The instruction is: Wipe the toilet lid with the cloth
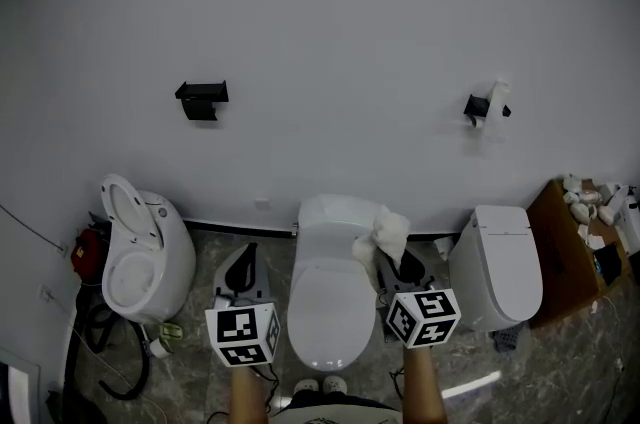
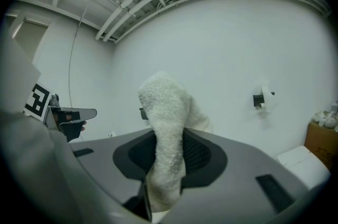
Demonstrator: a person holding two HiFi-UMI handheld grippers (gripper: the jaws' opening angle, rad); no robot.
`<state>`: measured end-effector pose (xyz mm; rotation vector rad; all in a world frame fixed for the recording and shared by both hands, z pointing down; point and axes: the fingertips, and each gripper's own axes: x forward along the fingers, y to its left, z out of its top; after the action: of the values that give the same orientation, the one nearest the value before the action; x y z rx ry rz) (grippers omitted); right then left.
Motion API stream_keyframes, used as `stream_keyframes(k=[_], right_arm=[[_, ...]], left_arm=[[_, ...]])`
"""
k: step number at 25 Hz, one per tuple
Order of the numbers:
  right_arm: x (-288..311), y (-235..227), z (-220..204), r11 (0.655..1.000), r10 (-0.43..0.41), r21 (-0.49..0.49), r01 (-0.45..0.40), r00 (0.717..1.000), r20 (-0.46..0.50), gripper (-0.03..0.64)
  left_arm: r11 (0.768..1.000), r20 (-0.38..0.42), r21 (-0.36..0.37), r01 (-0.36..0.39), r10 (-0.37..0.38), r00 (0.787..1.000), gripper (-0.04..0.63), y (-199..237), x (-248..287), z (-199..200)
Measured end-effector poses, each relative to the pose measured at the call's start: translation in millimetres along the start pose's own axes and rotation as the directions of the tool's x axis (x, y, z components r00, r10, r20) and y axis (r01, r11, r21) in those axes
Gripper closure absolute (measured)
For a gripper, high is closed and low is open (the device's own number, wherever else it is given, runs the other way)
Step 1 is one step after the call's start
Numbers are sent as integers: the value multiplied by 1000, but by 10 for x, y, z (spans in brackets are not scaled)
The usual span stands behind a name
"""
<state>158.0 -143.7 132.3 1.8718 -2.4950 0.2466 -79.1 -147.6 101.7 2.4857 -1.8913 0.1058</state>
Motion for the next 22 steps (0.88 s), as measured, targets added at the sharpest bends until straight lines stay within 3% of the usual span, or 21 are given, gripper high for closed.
stream_keyframes(k=[22], right_arm=[[-62,87,75,1000,-18,-11,18,999,28,511]], left_arm=[[1000,30,2,15,-15,999,586,36,-28,96]])
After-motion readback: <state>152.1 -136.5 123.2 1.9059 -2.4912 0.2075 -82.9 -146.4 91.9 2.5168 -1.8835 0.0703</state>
